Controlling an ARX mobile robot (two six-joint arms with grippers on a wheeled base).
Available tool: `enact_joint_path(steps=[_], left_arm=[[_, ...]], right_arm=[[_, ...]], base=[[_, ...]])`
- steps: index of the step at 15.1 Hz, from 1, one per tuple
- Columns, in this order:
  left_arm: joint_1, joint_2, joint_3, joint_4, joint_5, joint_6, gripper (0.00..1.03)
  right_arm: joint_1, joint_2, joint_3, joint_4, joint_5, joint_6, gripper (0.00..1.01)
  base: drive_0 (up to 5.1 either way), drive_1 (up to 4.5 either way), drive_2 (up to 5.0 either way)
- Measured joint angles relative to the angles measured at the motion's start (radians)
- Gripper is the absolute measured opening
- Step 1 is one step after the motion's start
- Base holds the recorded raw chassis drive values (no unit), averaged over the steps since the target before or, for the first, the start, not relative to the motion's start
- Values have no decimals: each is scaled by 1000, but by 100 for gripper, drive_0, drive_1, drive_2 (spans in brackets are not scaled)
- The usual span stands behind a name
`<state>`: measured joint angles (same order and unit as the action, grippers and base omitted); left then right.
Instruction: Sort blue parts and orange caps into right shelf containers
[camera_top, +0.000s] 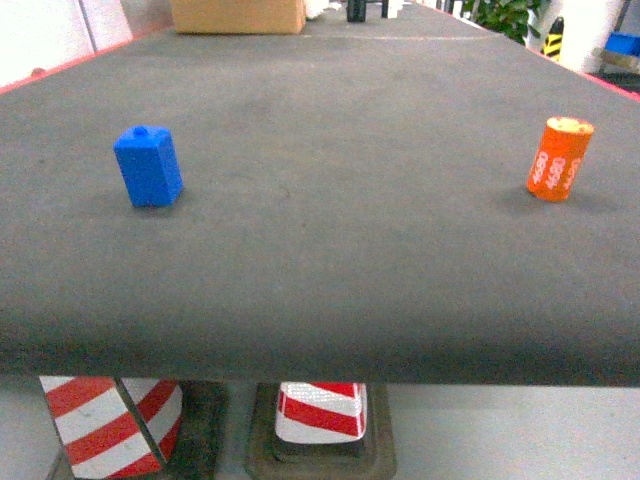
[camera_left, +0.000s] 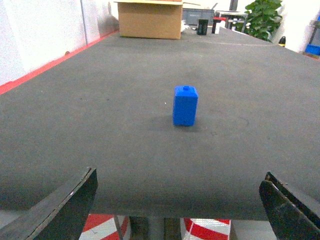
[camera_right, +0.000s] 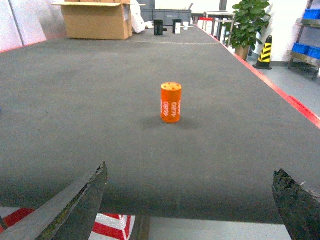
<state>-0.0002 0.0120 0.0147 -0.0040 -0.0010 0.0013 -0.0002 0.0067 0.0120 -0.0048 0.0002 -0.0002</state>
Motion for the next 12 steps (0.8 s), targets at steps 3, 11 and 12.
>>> enact_joint_path(steps=[3,11,12], left_arm=[[0,0,0,4,0,-1,98],[0,0,0,0,0,-1,98],[0,0,0,0,0,-1,98]], right_arm=[[0,0,0,5,-1,1,98],[0,0,0,0,0,0,98],[0,0,0,0,0,0,98]], base=[[0,0,0],[0,0,0],[0,0,0]])
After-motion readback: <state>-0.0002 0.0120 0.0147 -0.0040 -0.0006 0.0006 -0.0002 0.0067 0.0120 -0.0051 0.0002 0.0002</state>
